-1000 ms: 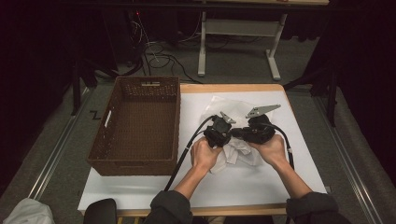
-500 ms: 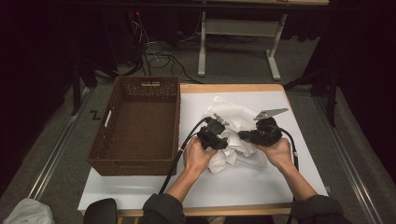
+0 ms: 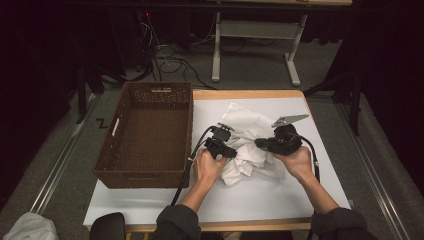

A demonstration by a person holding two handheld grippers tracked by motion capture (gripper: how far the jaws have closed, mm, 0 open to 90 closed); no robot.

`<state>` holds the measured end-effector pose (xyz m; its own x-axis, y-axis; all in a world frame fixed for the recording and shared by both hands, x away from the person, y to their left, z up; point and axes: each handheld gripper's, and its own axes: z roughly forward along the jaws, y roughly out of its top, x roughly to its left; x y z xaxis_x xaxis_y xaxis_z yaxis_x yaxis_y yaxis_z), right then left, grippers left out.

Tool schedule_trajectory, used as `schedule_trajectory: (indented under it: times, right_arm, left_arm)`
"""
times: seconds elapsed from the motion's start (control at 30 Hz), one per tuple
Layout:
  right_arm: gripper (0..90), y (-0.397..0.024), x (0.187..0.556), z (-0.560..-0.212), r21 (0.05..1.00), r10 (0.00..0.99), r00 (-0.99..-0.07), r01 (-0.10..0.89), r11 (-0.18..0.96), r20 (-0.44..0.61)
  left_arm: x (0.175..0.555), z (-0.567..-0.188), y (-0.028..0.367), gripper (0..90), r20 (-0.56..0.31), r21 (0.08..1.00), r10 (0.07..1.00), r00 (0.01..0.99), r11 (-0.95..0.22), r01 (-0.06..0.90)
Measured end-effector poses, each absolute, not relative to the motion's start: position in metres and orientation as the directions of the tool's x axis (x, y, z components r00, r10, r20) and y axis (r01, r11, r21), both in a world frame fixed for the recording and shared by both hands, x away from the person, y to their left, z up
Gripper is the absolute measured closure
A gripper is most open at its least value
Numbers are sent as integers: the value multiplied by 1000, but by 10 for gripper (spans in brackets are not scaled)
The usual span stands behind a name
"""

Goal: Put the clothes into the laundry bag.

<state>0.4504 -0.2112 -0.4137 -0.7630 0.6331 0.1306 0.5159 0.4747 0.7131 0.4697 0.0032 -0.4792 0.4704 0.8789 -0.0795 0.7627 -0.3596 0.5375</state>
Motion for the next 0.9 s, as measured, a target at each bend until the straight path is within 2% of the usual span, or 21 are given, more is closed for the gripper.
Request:
schedule_trajectory:
  times: [0.07, 0.1, 0.17, 0.23, 0.27, 0.3, 0.4, 0.53, 0.8, 0.9]
  right_arm:
    - [897, -210, 451, -415, 713, 632, -764, 516, 475, 132]
    - [897, -207, 451, -416, 712, 630, -765, 515, 476, 133]
    - [897, -206, 451, -417, 711, 628, -767, 515, 478, 133]
    - [897, -204, 452, -417, 711, 627, -769, 512, 482, 129]
    - [897, -204, 452, -416, 711, 626, -769, 511, 482, 128]
    - [897, -204, 452, -416, 711, 626, -769, 511, 482, 128]
    - [897, -203, 452, -414, 715, 626, -769, 510, 479, 128]
    - [898, -198, 450, -411, 719, 610, -783, 492, 490, 120]
    - [898, -193, 443, -414, 694, 565, -818, 467, 548, 104]
    - [898, -197, 442, -422, 682, 572, -814, 476, 555, 102]
  left_arm:
    - [471, -482, 1, 483, -76, 525, 882, 466, -361, 771]
    - [470, -480, 0, 575, -67, 522, 876, 478, -377, 765]
    - [469, -478, 0, 701, -58, 528, 870, 489, -389, 755]
    - [462, -473, -1, 766, -45, 562, 857, 514, -404, 722]
    - [453, -466, -3, 777, -22, 604, 830, 557, -433, 669]
    - [453, -466, -3, 782, -22, 604, 830, 557, -433, 669]
    - [435, -450, -9, 784, -7, 661, 760, 650, -484, 573]
    - [434, -445, -17, 783, -12, 677, 728, 686, -499, 542]
    - [470, -472, -27, 778, -11, 656, 808, 589, -439, 614]
    - [467, -471, -29, 752, 10, 666, 808, 590, -445, 598]
